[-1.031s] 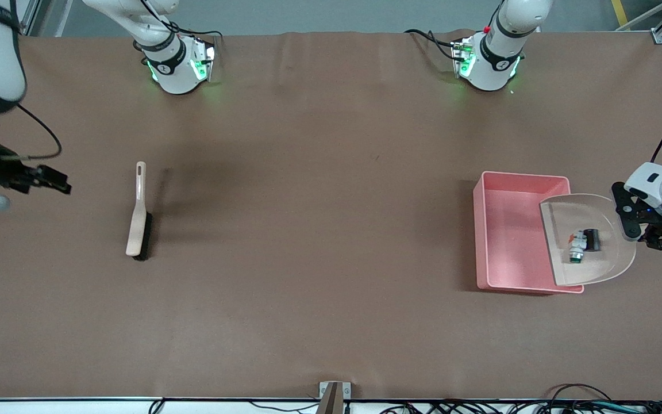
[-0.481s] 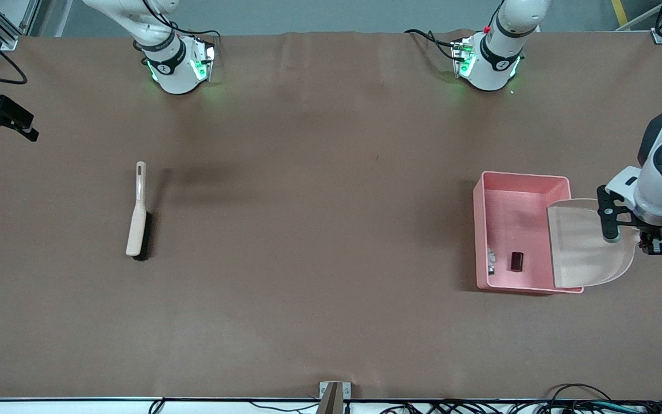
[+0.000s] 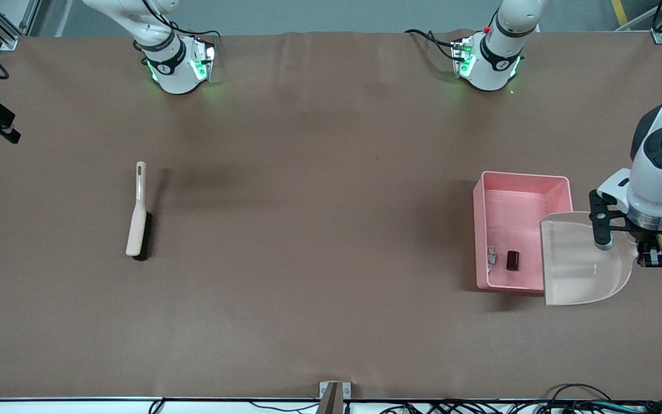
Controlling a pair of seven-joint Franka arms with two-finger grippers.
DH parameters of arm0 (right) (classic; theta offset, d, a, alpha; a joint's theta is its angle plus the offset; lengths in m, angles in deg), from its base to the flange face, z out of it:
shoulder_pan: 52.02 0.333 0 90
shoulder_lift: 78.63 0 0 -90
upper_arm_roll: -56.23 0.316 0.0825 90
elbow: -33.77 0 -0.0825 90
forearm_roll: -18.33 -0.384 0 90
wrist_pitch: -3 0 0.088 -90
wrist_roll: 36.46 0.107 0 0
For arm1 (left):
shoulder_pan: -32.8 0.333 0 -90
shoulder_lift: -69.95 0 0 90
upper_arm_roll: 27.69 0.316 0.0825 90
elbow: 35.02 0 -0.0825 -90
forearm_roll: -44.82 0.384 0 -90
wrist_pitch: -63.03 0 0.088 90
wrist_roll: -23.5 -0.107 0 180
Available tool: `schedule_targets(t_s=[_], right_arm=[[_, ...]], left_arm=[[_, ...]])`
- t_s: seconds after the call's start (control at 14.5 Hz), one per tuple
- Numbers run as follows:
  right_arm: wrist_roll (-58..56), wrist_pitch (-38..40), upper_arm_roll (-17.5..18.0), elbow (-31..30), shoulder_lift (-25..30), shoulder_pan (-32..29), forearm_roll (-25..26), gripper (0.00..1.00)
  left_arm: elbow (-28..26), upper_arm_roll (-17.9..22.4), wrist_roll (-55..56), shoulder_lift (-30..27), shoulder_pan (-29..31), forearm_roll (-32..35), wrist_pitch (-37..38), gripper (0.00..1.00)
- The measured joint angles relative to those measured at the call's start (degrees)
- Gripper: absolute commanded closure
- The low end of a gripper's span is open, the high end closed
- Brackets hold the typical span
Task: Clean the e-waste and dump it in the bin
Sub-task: 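Tilt the dustpan over the bin while the right gripper lowers the brush, then lower the dustpan onto the table beside the bin with the left gripper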
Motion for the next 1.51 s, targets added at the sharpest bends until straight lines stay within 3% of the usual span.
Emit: schedule_targets(t_s=[0.28,0.76,1.1,1.51], right_arm=[[0.00,0.58,-0.02,5.19,-4.20,0.77,-0.33,0.00],[6.45,4.44,-0.13,6.74,-5.94,6.10,-0.47,0.00],[6.45,4.47,-0.51,6.78,-6.41,6.06,-0.47,0.00],[6.63,-0.55,0.45,5.82,-9.50,6.00,-0.42,0.00]], left_arm=[[6.32,0.27,2.65,0.04,-11.29,-5.71,2.21,1.00],[9.77,5.97,13.80,3.47,-28.75,-7.00,3.14,1.00],[10.83,8.00,25.26,9.09,-37.06,-7.71,3.14,1.00],[11.40,15.21,36.84,10.62,-46.81,-13.74,2.73,1.00]])
